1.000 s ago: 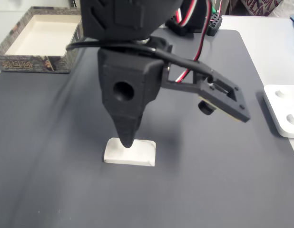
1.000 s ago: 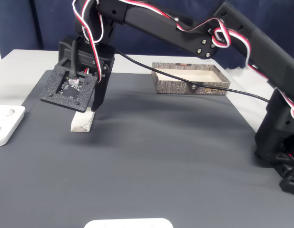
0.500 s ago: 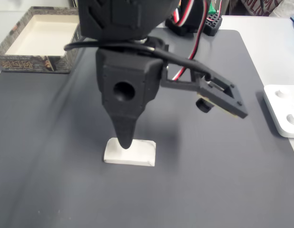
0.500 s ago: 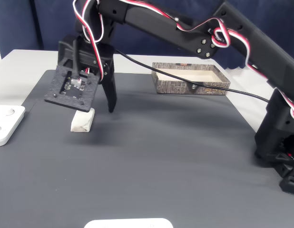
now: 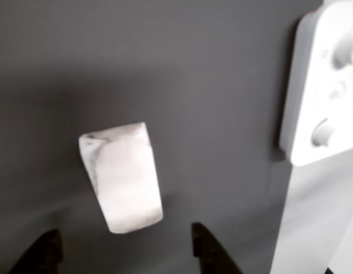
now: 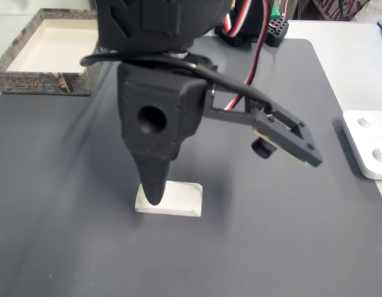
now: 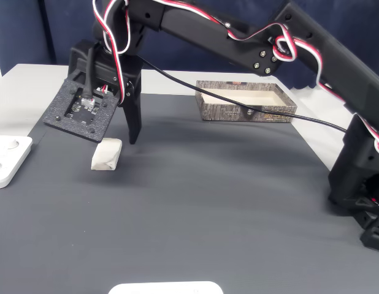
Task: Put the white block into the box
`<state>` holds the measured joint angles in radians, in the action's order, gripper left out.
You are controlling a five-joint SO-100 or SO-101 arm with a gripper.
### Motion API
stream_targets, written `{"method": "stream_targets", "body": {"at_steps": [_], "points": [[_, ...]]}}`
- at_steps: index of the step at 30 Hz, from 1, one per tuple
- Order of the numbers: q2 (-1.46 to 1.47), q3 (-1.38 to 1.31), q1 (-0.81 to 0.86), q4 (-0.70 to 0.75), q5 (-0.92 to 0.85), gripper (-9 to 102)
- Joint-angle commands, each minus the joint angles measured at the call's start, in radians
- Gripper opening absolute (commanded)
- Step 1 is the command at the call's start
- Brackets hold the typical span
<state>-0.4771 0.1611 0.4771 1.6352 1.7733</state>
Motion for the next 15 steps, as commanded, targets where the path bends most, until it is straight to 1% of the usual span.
{"method": "stream_targets", "body": {"at_steps": [1,15], "points": [[-0.031,-0.078,-0.017,-0.015,-0.017,31],[0.028,-0.089,-0.032,-0.025,-0.012,30]]}}
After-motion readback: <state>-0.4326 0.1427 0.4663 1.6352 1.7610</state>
